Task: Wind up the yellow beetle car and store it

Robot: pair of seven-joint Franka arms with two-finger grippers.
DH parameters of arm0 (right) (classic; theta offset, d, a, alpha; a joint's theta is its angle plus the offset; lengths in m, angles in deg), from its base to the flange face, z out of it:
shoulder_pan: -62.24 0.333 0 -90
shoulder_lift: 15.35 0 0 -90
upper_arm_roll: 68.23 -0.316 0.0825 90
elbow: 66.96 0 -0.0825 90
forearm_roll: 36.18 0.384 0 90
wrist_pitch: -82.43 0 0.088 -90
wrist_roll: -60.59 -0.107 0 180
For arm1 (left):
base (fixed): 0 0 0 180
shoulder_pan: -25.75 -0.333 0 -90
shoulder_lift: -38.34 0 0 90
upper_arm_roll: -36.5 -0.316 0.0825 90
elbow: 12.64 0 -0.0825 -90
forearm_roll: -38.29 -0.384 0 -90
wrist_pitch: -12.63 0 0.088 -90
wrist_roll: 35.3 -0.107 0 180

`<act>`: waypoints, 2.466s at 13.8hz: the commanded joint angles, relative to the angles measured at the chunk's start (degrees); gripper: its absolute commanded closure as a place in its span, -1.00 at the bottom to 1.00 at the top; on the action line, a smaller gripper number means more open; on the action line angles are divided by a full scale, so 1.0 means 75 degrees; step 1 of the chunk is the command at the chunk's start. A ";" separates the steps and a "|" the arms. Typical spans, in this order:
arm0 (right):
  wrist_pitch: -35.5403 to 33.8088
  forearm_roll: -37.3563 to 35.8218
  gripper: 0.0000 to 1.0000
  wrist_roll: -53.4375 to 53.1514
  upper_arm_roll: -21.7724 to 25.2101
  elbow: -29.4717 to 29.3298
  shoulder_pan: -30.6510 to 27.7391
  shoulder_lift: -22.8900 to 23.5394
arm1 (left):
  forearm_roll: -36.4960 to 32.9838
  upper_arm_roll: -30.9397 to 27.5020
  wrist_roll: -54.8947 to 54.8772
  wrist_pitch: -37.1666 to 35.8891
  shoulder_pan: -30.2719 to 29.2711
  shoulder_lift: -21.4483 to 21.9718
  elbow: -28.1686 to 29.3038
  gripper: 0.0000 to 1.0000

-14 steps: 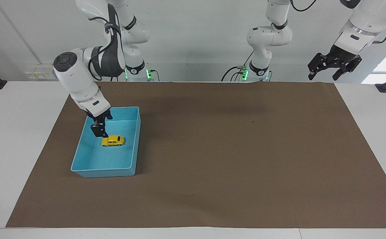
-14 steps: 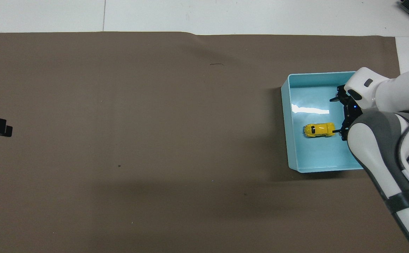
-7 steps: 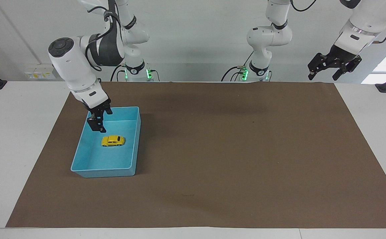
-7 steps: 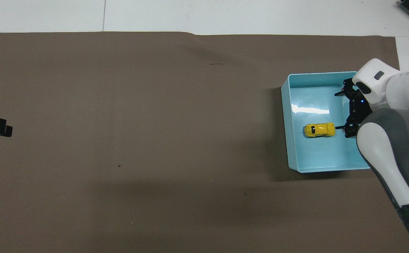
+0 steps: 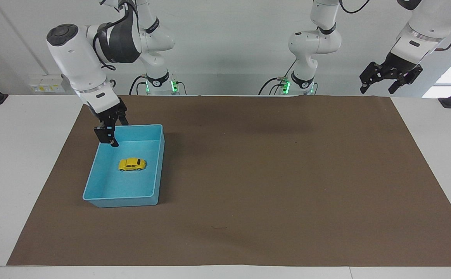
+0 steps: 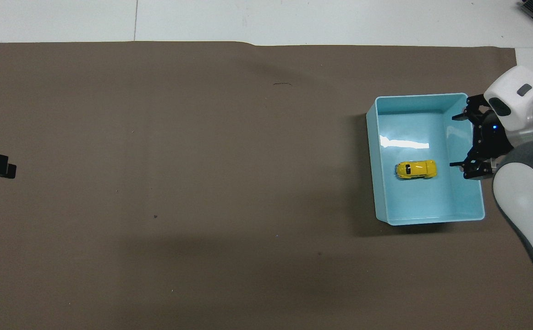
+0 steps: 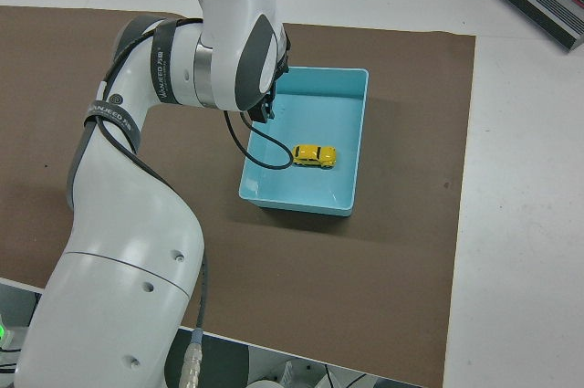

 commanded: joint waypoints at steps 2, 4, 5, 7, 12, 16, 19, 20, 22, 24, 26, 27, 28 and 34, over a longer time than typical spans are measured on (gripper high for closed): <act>-0.0352 0.0076 -1.00 -0.0690 -0.0048 -0.0184 -0.0087 -0.0320 | -0.0120 0.0028 -0.0082 -0.0072 -0.0064 0.0071 0.0061 -1.00; -0.0540 0.0053 -1.00 -0.1157 -0.0001 -0.0278 -0.0087 -0.0391 | -0.0120 0.0028 -0.0082 -0.0072 -0.0064 0.0071 0.0061 -1.00; -0.0540 0.0053 -1.00 -0.1415 0.0022 -0.0290 -0.0098 -0.0484 | -0.0120 0.0028 -0.0082 -0.0072 -0.0064 0.0071 0.0061 -1.00; -0.0727 0.0053 -1.00 -0.1860 0.0069 -0.0325 -0.0122 -0.0531 | -0.0120 0.0028 -0.0082 -0.0072 -0.0064 0.0082 0.0061 -1.00; -0.1453 0.0006 -1.00 -0.4621 0.0034 -0.0957 -0.0075 -0.0543 | -0.0120 0.0028 -0.0082 -0.0072 -0.0064 0.0071 0.0061 -1.00; -0.1735 -0.0064 -1.00 -0.7854 -0.0095 -0.1063 -0.0005 -0.0555 | -0.0120 0.0028 -0.0082 -0.0072 -0.0064 0.0082 0.0061 -1.00; -0.1934 -0.0040 -1.00 -0.9289 -0.0107 -0.1133 -0.0063 -0.0555 | -0.0120 0.0028 -0.0082 -0.0072 -0.0064 0.0083 0.0061 -1.00; -0.2028 -0.0052 -1.00 -0.9571 -0.0107 -0.1191 -0.0087 -0.0543 | -0.0120 0.0028 -0.0082 -0.0072 -0.0064 0.0071 0.0061 -1.00; -0.2320 -0.0029 -1.00 -1.0564 -0.0095 -0.1215 -0.0075 -0.0543 | -0.0120 0.0028 -0.0082 -0.0072 -0.0064 0.0071 0.0061 -1.00; -0.2544 -0.0064 -1.00 -1.1747 -0.0107 -0.1216 -0.0005 -0.0543 | -0.0120 0.0028 -0.0082 -0.0072 -0.0064 0.0083 0.0061 -1.00; -0.2556 -0.0180 -1.00 -1.2268 -0.0095 -0.1227 -0.0005 -0.0543 | -0.0120 0.0028 -0.0082 -0.0072 -0.0064 0.0071 0.0061 -1.00; -0.2556 -0.0413 -1.00 -1.2281 -0.0107 -0.1227 -0.0005 -0.0543 | -0.0120 0.0028 -0.0082 -0.0072 -0.0064 0.0071 0.0061 -1.00; -0.2556 -0.0578 -1.00 -1.2281 -0.0107 -0.1297 -0.0005 -0.0543 | -0.0120 0.0028 -0.0082 -0.0072 -0.0064 0.0071 0.0061 -1.00; -0.2509 -0.0545 -1.00 -1.1976 -0.0142 -0.1426 -0.0017 -0.0531 | -0.0120 0.0028 -0.0082 -0.0072 -0.0064 0.0071 0.0061 -1.00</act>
